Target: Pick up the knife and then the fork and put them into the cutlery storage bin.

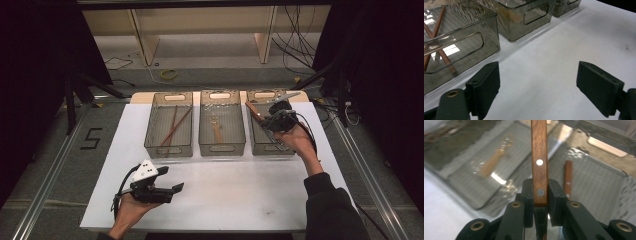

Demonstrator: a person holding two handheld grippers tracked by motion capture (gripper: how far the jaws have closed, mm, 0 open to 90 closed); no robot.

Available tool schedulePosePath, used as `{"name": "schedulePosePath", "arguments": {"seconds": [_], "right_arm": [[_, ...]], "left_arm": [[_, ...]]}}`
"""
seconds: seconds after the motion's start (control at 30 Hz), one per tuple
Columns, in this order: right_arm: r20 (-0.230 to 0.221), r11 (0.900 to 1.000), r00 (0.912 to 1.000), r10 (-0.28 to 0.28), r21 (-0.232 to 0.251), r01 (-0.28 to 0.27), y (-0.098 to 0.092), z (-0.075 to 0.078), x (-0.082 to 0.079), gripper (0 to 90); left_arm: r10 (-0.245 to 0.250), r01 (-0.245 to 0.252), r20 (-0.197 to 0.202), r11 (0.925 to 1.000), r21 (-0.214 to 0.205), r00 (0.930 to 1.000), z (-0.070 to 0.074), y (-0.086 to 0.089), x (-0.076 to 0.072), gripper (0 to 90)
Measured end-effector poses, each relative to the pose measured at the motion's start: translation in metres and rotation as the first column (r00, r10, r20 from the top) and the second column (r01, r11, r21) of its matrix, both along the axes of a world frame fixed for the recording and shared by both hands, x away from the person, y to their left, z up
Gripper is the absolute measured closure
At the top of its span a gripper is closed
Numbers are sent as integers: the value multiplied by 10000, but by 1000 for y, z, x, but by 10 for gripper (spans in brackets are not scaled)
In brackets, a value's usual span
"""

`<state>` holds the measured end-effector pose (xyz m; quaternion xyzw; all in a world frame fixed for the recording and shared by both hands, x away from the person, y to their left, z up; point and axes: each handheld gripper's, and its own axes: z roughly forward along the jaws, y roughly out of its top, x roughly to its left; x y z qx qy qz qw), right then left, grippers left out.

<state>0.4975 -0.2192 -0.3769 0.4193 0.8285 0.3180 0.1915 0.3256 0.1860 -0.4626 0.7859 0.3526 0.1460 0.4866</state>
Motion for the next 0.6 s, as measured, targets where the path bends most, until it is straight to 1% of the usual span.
{"name": "schedulePosePath", "arguments": {"seconds": [0.1, 0.27, 0.6], "right_arm": [[-72, 9996, 9996, -277, -11, 277, -4, -3, 10, 778], [-228, 9977, 9974, -681, 26, 682, -8, -6, 22, 778], [-405, 9924, 9917, -1224, 46, 1226, -14, -10, 37, 777]], "left_arm": [[-17, 17, 43, 10000, -22, 10000, 0, 0, 0, 186], [-10, 10, 19, 10000, -30, 10000, -1, 1, 0, 185], [-22, 22, 73, 10000, -23, 10000, -1, 2, 0, 185]]}}
